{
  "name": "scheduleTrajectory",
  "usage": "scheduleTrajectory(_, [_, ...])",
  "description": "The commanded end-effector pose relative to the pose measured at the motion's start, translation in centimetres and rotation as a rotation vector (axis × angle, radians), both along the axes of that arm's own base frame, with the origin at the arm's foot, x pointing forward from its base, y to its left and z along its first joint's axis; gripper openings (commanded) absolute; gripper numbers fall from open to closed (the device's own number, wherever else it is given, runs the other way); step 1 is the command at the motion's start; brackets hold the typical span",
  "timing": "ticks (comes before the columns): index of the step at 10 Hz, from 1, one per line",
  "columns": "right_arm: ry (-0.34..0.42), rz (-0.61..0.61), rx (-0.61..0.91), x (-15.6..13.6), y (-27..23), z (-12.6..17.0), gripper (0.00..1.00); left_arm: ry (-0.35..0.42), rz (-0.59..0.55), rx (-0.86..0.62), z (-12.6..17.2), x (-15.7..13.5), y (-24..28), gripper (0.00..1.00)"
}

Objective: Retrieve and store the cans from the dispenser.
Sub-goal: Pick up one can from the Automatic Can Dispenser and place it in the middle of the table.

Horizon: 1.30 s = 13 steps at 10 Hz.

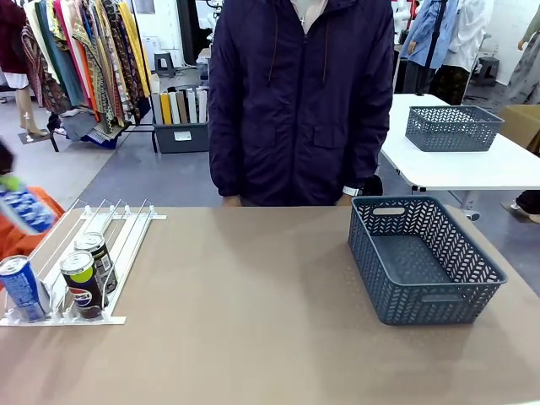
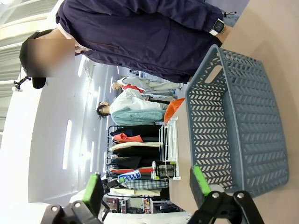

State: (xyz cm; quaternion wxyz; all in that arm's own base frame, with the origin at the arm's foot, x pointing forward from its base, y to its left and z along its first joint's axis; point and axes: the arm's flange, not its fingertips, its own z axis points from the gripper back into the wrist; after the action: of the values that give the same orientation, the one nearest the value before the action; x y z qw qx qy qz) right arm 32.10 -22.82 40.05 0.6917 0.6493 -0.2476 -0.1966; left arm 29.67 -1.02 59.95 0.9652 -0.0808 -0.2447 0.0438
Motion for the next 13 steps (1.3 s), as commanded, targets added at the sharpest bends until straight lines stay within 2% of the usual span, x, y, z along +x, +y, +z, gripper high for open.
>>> scheduleTrajectory(1, [0.01,0.006,0.011,0.0,-0.3,0.6,1.0,-0.011,-0.156,-0.046,0.3,5.6,-6.7,0.0])
scheduleTrajectory(2, [0.01,0.006,0.011,0.0,-0.3,0.6,1.0,0.026,-0.243,-0.056,-0.5,7.8,-11.2,0.0])
scheduleTrajectory(3, [0.01,0.006,0.011,0.0,-0.3,0.6,1.0,0.046,-0.271,-0.043,-2.0,9.9,-16.0,0.0])
scheduleTrajectory(4, [0.01,0.006,0.011,0.0,-0.3,0.6,1.0,0.114,-0.353,-0.017,-4.8,12.0,-22.3,0.0])
scheduleTrajectory(5, [0.01,0.006,0.011,0.0,-0.3,0.6,1.0,0.157,-0.4,0.009,-7.8,12.8,-27.7,0.0])
scheduleTrajectory(7, [0.01,0.006,0.011,0.0,-0.3,0.6,1.0,0.191,-0.474,0.002,-13.3,13.2,-35.7,0.0])
scheduleTrajectory(8, [0.01,0.006,0.011,0.0,-0.3,0.6,1.0,0.192,-0.469,0.016,-15.9,13.0,-38.0,0.0])
scheduleTrajectory(9, [0.01,0.006,0.011,0.0,-0.3,0.6,1.0,0.208,-0.452,0.052,-17.2,13.0,-38.8,0.0])
scheduleTrajectory(13, [0.01,0.006,0.011,0.0,-0.3,0.6,1.0,0.25,-0.443,0.13,-19.0,12.8,-38.9,0.0])
